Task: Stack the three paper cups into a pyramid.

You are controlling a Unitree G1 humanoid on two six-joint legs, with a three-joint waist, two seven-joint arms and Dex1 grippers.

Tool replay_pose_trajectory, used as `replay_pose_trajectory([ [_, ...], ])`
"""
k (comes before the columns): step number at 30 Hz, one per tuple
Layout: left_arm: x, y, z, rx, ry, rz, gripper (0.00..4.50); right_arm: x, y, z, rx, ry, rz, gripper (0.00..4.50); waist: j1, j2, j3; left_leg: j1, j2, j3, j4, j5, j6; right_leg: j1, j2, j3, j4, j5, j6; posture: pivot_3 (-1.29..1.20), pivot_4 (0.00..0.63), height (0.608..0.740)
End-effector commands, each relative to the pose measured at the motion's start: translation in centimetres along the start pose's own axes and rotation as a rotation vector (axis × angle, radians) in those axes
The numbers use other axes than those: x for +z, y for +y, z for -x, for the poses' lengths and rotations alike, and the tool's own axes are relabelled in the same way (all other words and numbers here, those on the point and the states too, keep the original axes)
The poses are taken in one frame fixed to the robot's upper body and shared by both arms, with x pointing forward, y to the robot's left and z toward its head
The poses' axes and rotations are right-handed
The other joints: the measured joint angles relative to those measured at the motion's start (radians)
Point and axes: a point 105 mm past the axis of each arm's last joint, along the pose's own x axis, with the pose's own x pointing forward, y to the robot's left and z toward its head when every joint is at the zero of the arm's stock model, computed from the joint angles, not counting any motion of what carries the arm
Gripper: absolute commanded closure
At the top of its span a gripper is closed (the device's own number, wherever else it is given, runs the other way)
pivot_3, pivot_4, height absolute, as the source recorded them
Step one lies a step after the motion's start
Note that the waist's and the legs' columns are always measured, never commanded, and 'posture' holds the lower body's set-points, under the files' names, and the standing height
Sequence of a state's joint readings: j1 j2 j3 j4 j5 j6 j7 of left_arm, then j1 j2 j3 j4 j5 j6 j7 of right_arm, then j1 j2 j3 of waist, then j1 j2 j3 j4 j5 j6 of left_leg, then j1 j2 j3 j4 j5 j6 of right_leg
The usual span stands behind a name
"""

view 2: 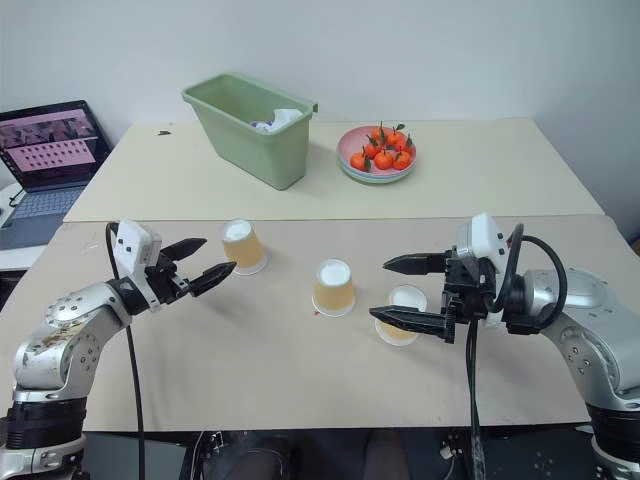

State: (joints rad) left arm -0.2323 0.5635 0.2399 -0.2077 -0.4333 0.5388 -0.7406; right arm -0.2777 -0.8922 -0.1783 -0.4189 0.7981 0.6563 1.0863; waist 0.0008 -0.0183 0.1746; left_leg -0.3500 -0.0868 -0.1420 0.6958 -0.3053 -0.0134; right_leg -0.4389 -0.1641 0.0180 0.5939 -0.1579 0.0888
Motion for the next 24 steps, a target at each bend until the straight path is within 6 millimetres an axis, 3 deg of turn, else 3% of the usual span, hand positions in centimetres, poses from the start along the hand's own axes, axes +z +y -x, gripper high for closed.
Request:
replay_pose_trajectory([
  [1,0.9,1.0,-0.3,0.054,-0.032,-0.044,0.02,1.0,-0.1,0.0,0.004,-0.026,0.056,0.0,0.0,0.0,0.0,0.0,0.0,0.0,0.0,0.0,0.0,0.0,0.0,0.0,0.0,0.0,0.0,0.0,0.15,0.726],
  [11,1.4,2.2,-3.1,0.036,-0.034,-0.063,0.02,0.9,0.1,0.8,-0.037,-0.021,0.048,0.0,0.004,0.0,0.0,0.0,0.0,0.0,0.0,0.0,-0.001,0.0,0.0,0.0,0.0,0.001,-0.001,0.0,0.15,0.726],
  [24,0.7,3.4,-6.3,0.032,-0.023,-0.065,0.02,1.0,0.5,1.5,-0.091,-0.02,0.046,0.0,0.002,0.0,0.0,0.0,0.0,0.0,0.0,0.0,-0.001,0.0,0.0,0.0,0.0,0.001,-0.001,0.0,0.15,0.726],
])
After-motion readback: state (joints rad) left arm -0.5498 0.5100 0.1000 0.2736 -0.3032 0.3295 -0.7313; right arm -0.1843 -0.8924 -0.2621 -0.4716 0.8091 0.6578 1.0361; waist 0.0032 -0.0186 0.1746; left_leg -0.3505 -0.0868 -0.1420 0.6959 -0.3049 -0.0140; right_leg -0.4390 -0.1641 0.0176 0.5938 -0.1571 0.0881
